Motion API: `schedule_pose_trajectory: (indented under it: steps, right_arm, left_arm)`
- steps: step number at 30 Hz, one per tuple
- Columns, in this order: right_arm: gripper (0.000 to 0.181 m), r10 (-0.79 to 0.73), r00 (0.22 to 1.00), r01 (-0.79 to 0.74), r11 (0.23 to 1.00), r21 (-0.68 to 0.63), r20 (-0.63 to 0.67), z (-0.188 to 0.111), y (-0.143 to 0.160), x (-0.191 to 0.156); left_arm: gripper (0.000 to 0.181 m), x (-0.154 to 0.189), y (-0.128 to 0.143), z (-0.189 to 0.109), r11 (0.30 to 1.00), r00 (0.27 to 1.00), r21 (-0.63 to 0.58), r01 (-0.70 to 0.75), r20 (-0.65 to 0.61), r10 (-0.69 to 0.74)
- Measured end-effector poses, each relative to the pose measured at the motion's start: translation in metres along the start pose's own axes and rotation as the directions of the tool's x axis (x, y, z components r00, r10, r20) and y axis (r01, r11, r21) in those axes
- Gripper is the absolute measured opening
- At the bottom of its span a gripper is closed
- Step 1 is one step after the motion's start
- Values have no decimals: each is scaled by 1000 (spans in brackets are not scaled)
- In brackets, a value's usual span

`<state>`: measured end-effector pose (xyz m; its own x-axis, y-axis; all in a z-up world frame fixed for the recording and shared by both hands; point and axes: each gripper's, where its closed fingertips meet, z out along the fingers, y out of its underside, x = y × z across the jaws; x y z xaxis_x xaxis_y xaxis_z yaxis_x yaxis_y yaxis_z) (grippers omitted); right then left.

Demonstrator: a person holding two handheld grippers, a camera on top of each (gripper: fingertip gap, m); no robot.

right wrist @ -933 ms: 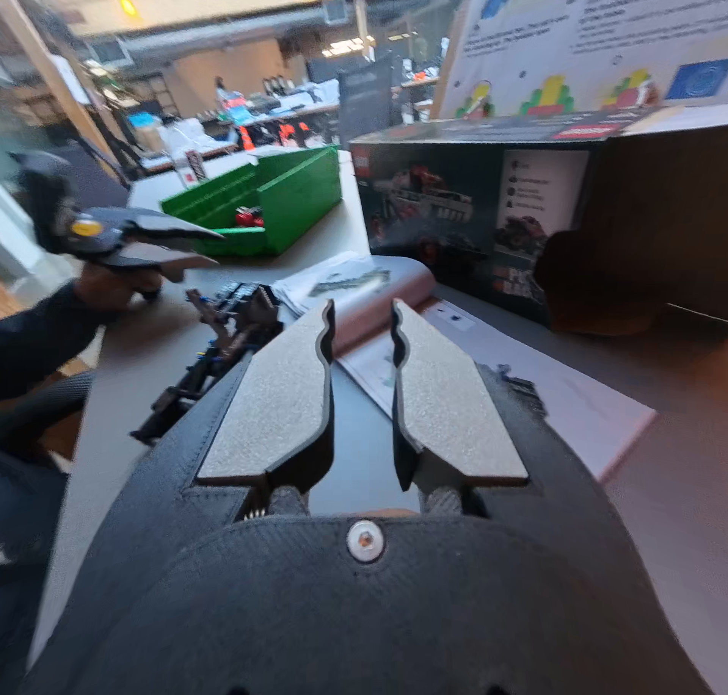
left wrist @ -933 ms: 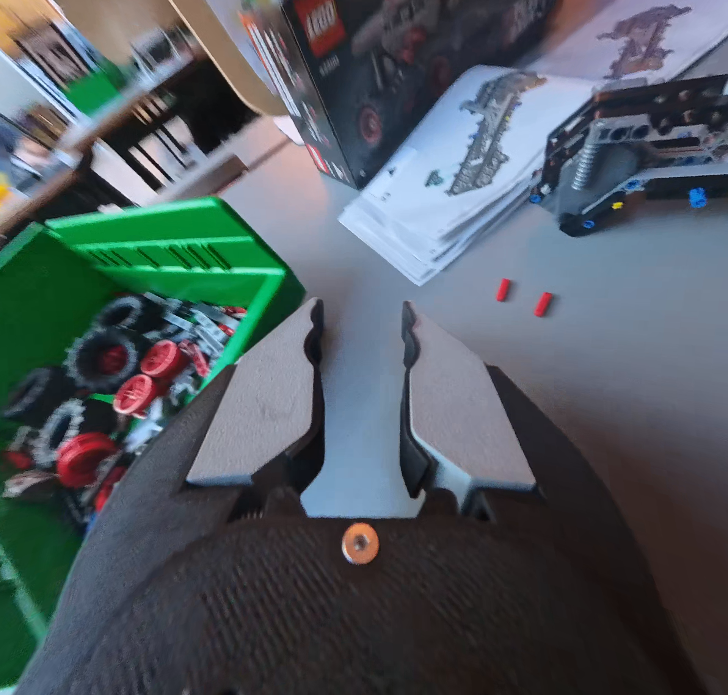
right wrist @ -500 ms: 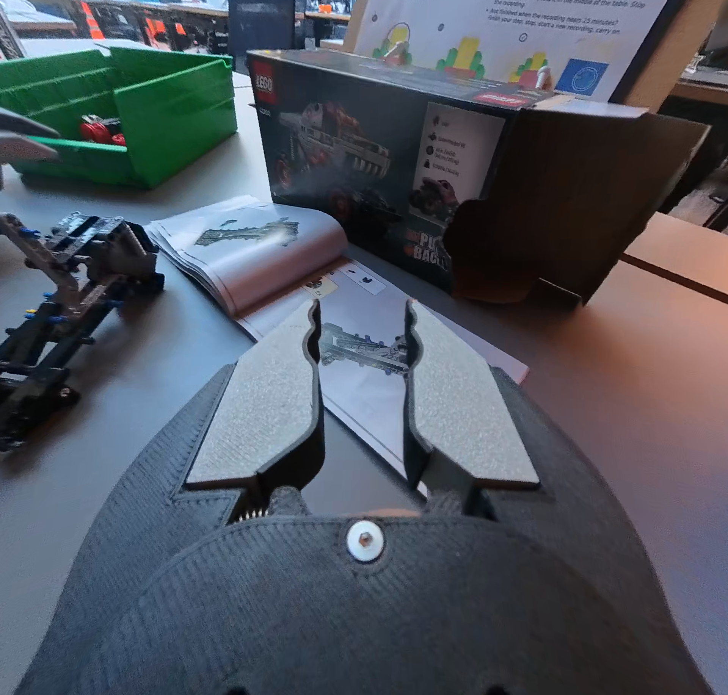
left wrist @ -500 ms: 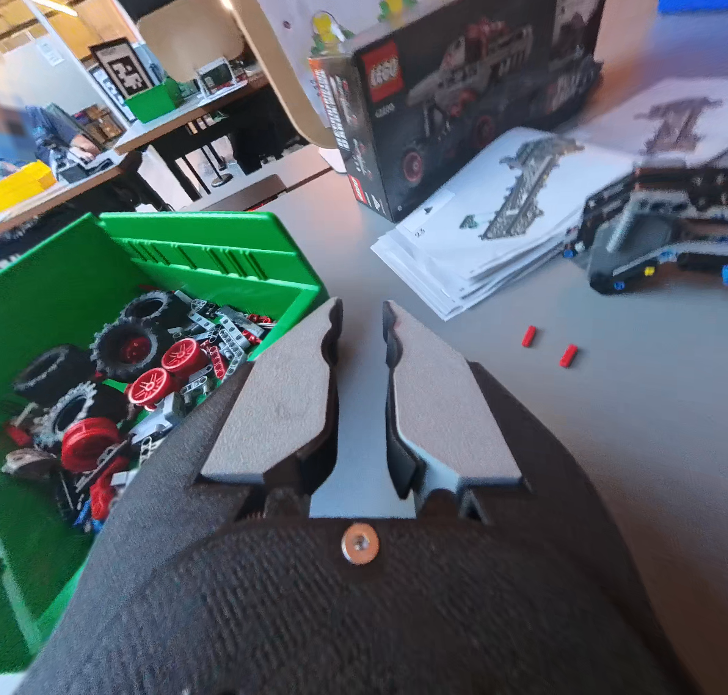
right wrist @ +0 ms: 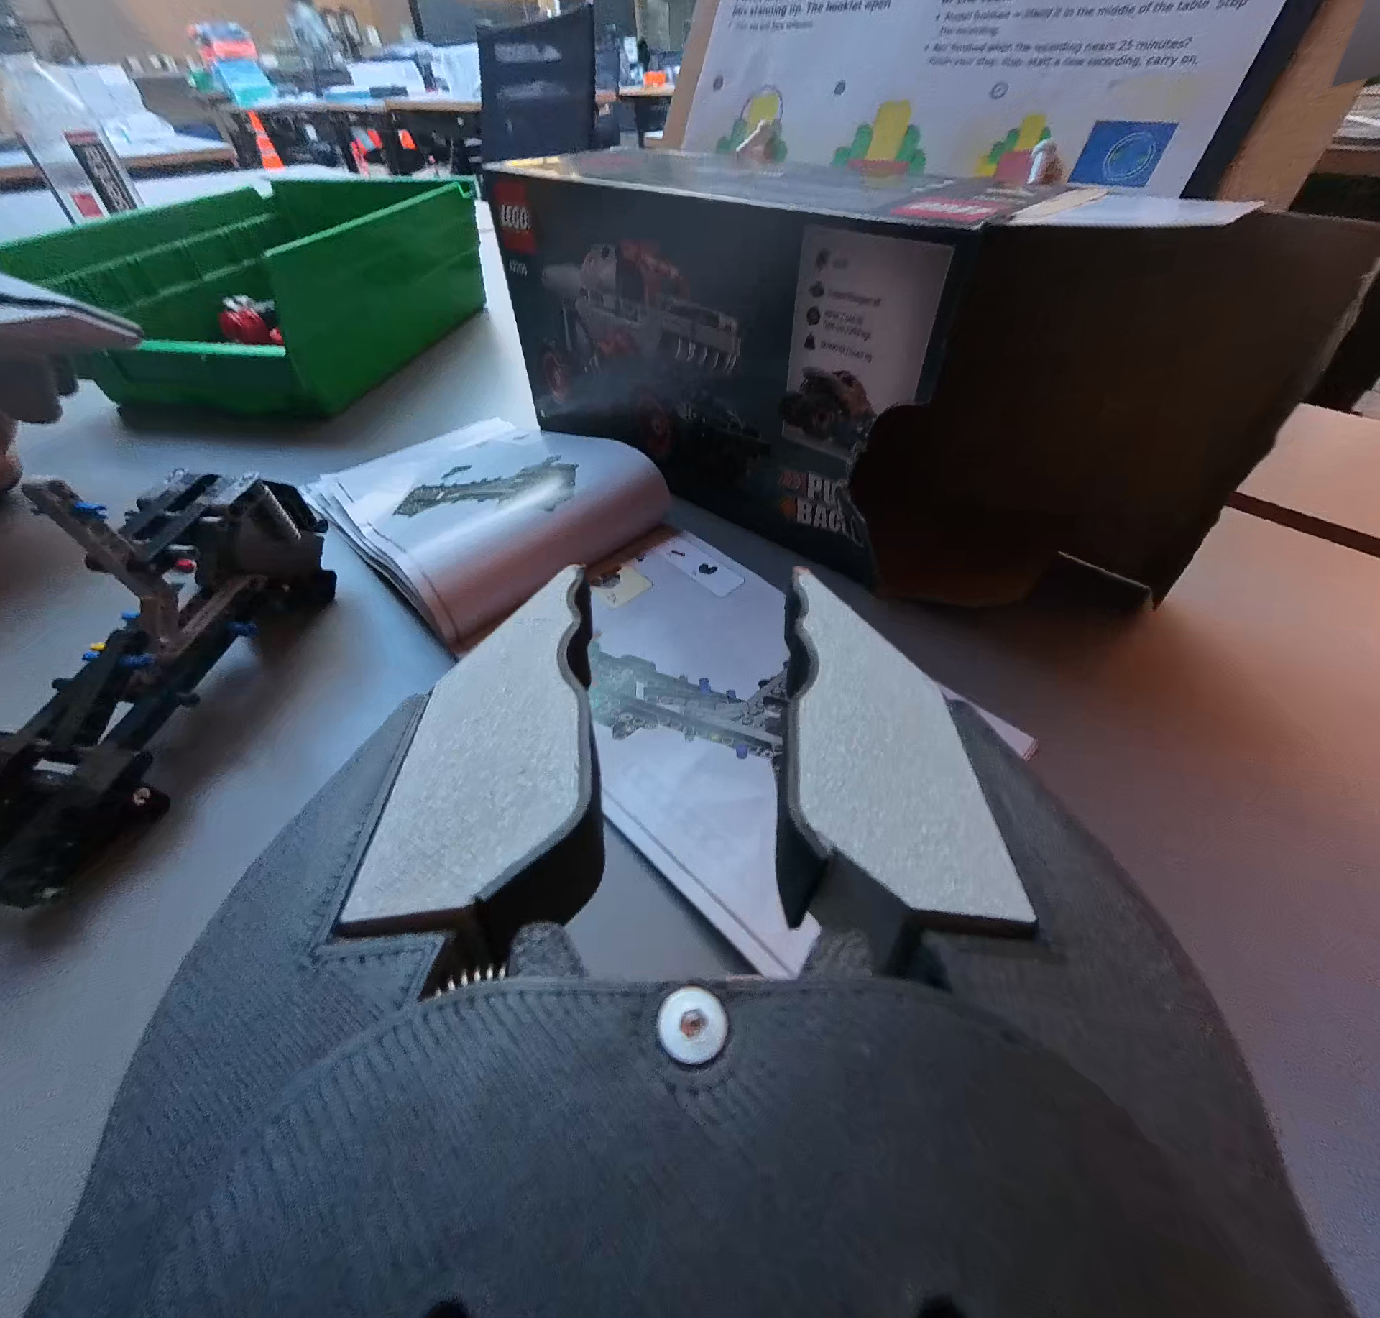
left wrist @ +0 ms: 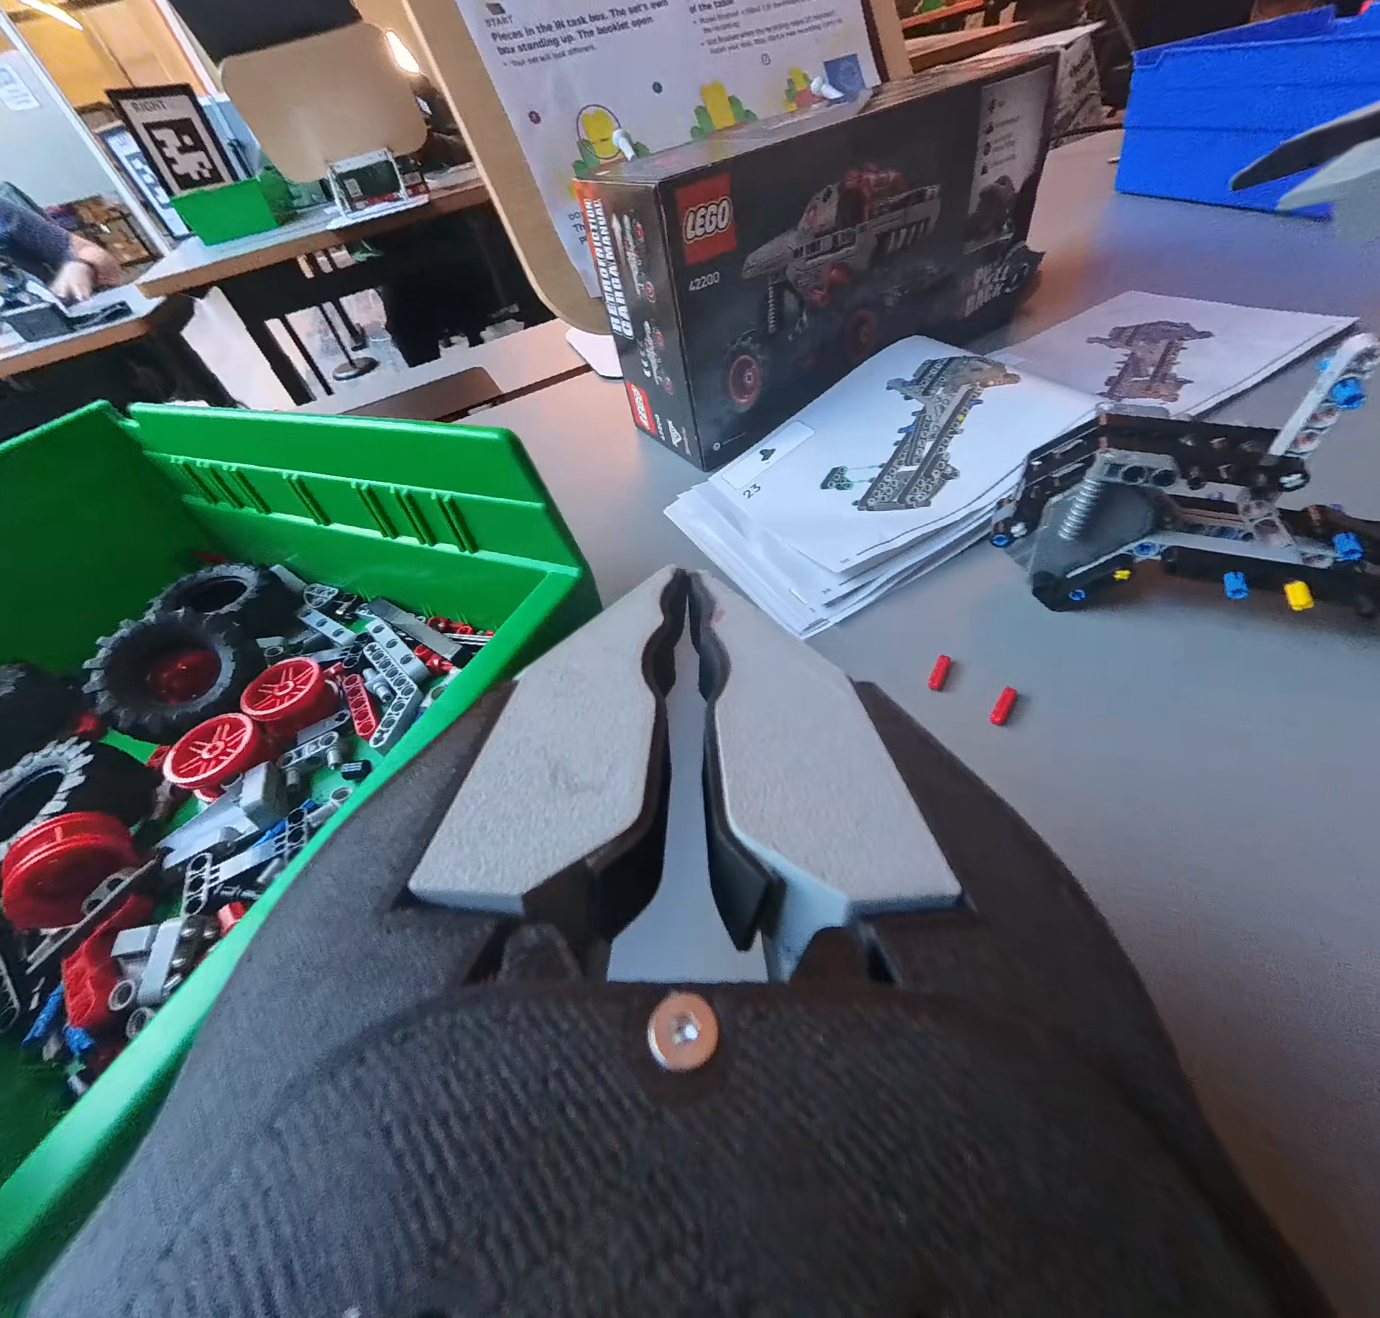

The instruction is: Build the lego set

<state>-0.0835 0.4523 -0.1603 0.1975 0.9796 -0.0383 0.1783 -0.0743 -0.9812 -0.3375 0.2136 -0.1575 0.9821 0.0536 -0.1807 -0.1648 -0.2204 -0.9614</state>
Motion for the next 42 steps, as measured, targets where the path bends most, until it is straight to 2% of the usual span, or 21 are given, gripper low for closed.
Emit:
schedule_pose_trajectory:
  steps: [1,3,6,8,11,14,17,20,24,26,28,30,33,34,35,36,38,39,40,41,42]
  right_arm:
    - [47,4,1000,-4,1000,18,0,0,-3,2]
    - [46,9,1000,-10,999,46,11,-1,-9,5]
    - [47,-30,999,31,999,37,-38,-1,-10,22]
    - [38,-91,994,92,995,22,-68,-7,-10,33]
    - [27,-177,969,195,977,90,-174,-26,-26,48]
    - [27,-197,960,214,974,69,-198,-30,-25,52]
    - [29,-201,965,214,974,68,-167,-27,-24,45]
    - [27,-184,973,196,978,78,-138,-23,-23,39]
    - [27,-211,967,221,973,59,-145,-22,-18,36]
    - [28,-227,964,236,970,52,-138,-21,-17,30]
    - [27,-230,965,237,971,40,-125,-20,-14,23]
    - [27,-224,967,230,972,38,-119,-19,-13,19]
    - [27,-227,964,233,972,31,-137,-18,-12,20]
    - [27,-229,962,235,972,22,-147,-17,-11,22]
    - [27,-228,960,233,972,11,-159,-17,-10,25]
    - [27,-223,960,226,974,1,-172,-16,-8,28]
    - [29,-199,961,201,980,-9,-194,-16,-6,36]
    - [31,-186,961,188,982,-10,-203,-16,-5,40]
    - [33,-176,960,178,984,-11,-217,-17,-5,44]
    - [34,-171,956,172,985,-16,-239,-18,-4,49]
    - [35,-172,948,172,985,-24,-266,-19,-4,55]
  left_arm:
    - [0,1,0,0,1000,1000,-1,15,-19,-15]
    - [0,6,2,1,999,996,-16,52,-68,-52]
    - [0,12,9,2,995,991,-66,78,-105,-84]
    - [0,12,8,1,996,994,-58,61,-90,-67]
    - [0,17,12,4,994,990,-91,54,-122,-65]
    - [0,17,12,4,993,989,-92,67,-129,-78]
    - [0,20,10,0,996,989,-72,51,-133,-60]
    - [0,16,8,-1,998,995,-58,31,-89,-37]
    - [0,-10,6,-7,999,997,-25,40,68,-38]
    - [2,-13,4,-14,997,995,2,72,66,-72]
    - [10,-14,8,-21,994,993,-18,104,57,-103]
    - [10,-20,9,-34,993,992,-29,114,58,-112]
    - [12,-43,-12,-63,999,996,-6,54,65,-53]
    - [18,-53,-20,-72,1000,998,-15,17,57,-16]
    - [30,-66,-23,-79,998,998,-56,-26,62,30]
    - [33,-84,-24,-85,988,993,-130,-83,72,93]
    - [27,-136,-32,-99,926,951,-296,-234,127,281]
    - [29,-159,-40,-103,900,936,-343,-268,128,328]
    - [34,-165,-46,-100,897,956,-360,-257,44,292]
    - [34,-150,-47,-95,905,974,-366,-219,-135,181]
    - [36,-130,-49,-92,914,948,-371,-164,-315,43]
